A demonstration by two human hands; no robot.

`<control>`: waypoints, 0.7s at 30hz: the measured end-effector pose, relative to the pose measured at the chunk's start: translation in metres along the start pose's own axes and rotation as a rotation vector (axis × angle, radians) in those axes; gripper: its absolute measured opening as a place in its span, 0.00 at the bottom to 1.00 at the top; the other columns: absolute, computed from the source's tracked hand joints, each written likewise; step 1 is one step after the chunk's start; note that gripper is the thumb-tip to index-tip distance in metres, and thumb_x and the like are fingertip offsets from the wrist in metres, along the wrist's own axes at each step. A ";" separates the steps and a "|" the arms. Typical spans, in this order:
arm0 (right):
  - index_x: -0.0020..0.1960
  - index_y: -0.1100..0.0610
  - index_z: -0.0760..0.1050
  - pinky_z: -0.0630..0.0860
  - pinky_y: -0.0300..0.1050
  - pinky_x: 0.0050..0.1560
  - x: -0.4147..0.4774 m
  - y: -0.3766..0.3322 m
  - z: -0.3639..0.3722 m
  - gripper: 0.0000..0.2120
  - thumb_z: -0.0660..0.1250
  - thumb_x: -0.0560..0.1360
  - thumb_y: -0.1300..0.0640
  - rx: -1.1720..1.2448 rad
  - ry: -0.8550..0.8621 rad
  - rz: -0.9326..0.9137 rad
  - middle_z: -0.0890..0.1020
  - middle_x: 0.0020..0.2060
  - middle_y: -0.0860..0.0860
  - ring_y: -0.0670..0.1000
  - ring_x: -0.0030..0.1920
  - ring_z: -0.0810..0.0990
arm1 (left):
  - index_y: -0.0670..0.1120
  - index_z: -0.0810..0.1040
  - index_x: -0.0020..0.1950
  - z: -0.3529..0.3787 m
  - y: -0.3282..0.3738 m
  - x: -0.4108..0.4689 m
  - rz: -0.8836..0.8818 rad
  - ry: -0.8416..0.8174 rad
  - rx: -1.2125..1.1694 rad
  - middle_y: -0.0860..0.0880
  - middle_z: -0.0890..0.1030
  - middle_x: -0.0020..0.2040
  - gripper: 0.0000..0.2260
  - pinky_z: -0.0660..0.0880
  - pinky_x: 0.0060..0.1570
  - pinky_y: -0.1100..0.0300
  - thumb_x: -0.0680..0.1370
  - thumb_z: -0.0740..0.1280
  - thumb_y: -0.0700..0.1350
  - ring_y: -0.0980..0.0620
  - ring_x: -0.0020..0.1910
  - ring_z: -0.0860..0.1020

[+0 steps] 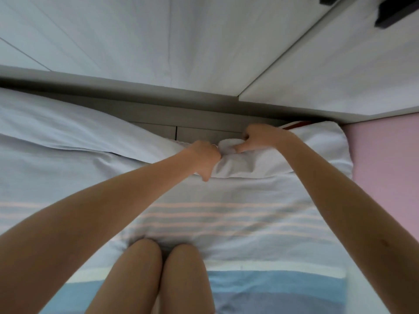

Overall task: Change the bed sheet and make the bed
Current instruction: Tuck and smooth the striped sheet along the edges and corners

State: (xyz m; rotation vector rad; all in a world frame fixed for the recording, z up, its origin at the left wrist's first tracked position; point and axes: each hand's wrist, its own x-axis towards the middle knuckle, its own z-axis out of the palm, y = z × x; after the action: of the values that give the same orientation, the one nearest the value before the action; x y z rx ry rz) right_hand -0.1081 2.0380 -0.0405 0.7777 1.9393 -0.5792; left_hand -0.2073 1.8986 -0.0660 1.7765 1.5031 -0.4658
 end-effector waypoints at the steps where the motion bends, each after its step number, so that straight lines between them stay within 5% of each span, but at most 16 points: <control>1: 0.44 0.56 0.76 0.68 0.41 0.38 -0.008 0.008 -0.001 0.19 0.68 0.72 0.39 0.003 -0.031 -0.034 0.77 0.36 0.51 0.50 0.36 0.74 | 0.44 0.76 0.59 0.004 0.002 0.001 -0.001 0.018 0.015 0.46 0.77 0.55 0.19 0.74 0.44 0.55 0.71 0.72 0.49 0.46 0.50 0.79; 5: 0.55 0.56 0.75 0.72 0.43 0.49 -0.030 0.031 -0.002 0.16 0.70 0.73 0.47 -0.063 -0.079 -0.091 0.80 0.53 0.52 0.52 0.49 0.77 | 0.43 0.77 0.60 0.012 0.008 0.001 -0.003 0.050 0.070 0.44 0.74 0.60 0.17 0.76 0.50 0.53 0.72 0.68 0.46 0.45 0.55 0.77; 9: 0.70 0.53 0.68 0.73 0.45 0.60 -0.037 0.026 -0.004 0.26 0.70 0.73 0.52 -0.145 -0.222 -0.095 0.77 0.59 0.51 0.52 0.55 0.76 | 0.40 0.68 0.70 0.018 0.011 -0.001 0.001 0.068 0.126 0.41 0.62 0.73 0.25 0.72 0.57 0.53 0.73 0.66 0.44 0.44 0.66 0.70; 14: 0.70 0.46 0.65 0.71 0.46 0.59 -0.030 0.050 -0.019 0.30 0.73 0.70 0.50 -0.112 -0.261 -0.037 0.72 0.60 0.45 0.51 0.57 0.73 | 0.41 0.72 0.66 0.024 0.010 0.000 0.004 0.069 0.133 0.43 0.69 0.68 0.22 0.73 0.53 0.53 0.73 0.66 0.44 0.45 0.62 0.72; 16: 0.60 0.47 0.69 0.70 0.45 0.50 -0.027 0.065 -0.028 0.20 0.72 0.71 0.55 -0.081 -0.094 0.007 0.76 0.56 0.48 0.51 0.50 0.74 | 0.41 0.72 0.66 0.023 0.011 0.001 0.006 0.066 0.137 0.44 0.70 0.67 0.22 0.73 0.52 0.54 0.73 0.65 0.44 0.46 0.62 0.72; 18: 0.54 0.50 0.72 0.69 0.45 0.46 -0.019 0.074 -0.033 0.11 0.66 0.74 0.59 -0.169 0.249 0.029 0.80 0.52 0.53 0.54 0.46 0.75 | 0.41 0.70 0.68 0.023 0.011 0.001 -0.004 0.063 0.128 0.44 0.70 0.66 0.23 0.73 0.52 0.55 0.73 0.65 0.44 0.46 0.61 0.73; 21: 0.55 0.54 0.76 0.70 0.47 0.44 -0.011 0.077 -0.022 0.11 0.59 0.77 0.60 -0.254 0.537 0.082 0.81 0.51 0.56 0.60 0.51 0.78 | 0.41 0.69 0.67 0.024 0.011 -0.001 -0.003 0.074 0.121 0.46 0.72 0.65 0.24 0.73 0.51 0.56 0.72 0.65 0.43 0.47 0.60 0.75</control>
State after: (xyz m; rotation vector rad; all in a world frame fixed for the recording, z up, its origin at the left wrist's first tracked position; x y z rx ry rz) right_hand -0.0620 2.1025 -0.0268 0.9056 2.3930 -0.0635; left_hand -0.1923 1.8793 -0.0776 1.9040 1.5581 -0.5072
